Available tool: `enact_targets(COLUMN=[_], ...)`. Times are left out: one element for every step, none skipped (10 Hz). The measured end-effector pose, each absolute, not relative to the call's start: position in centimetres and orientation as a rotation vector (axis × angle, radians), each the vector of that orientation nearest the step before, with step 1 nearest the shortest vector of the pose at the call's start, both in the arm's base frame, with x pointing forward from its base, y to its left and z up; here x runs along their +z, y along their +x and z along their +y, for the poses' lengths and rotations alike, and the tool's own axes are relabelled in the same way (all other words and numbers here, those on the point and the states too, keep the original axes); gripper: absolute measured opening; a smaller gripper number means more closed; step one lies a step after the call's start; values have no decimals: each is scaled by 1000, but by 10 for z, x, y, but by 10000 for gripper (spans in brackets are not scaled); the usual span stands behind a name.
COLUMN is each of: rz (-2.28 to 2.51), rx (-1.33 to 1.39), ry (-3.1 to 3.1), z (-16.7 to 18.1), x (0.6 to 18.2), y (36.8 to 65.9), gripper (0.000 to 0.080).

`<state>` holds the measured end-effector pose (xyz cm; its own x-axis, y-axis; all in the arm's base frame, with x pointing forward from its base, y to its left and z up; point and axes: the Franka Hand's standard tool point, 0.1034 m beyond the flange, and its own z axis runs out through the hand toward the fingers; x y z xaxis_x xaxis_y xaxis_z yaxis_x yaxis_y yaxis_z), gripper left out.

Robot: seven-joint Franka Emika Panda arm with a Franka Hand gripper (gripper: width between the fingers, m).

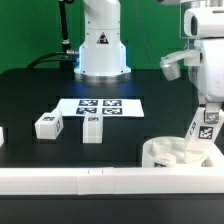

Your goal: Assemble stool

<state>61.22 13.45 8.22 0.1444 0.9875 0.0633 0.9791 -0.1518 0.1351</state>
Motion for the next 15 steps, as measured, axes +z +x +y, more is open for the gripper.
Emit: enact_targets(rz=[1992,1956,1947,1792,1631,1479,1383,1212,1075,951,776,520,286,48,-117], rx=[211,212,213,224,233,247,255,254,252,250,245,295,349,362,364], ry=[2341,2373,2382,2523,2653,2765,2828,2918,2979,3028,3087,3160,3200,3220,3230], z=[134,134,134,131,129,128,127,128,128,127,126,123,122,120,118], x=[82,82,82,82,82,82,82,82,82,82,81,81,81,80,80], y=[612,612,613,613,613,614,614,614,614,614,613,614,612,610,611], gripper=[337,337,337,337,337,337,337,337,337,337,337,337,337,337,337])
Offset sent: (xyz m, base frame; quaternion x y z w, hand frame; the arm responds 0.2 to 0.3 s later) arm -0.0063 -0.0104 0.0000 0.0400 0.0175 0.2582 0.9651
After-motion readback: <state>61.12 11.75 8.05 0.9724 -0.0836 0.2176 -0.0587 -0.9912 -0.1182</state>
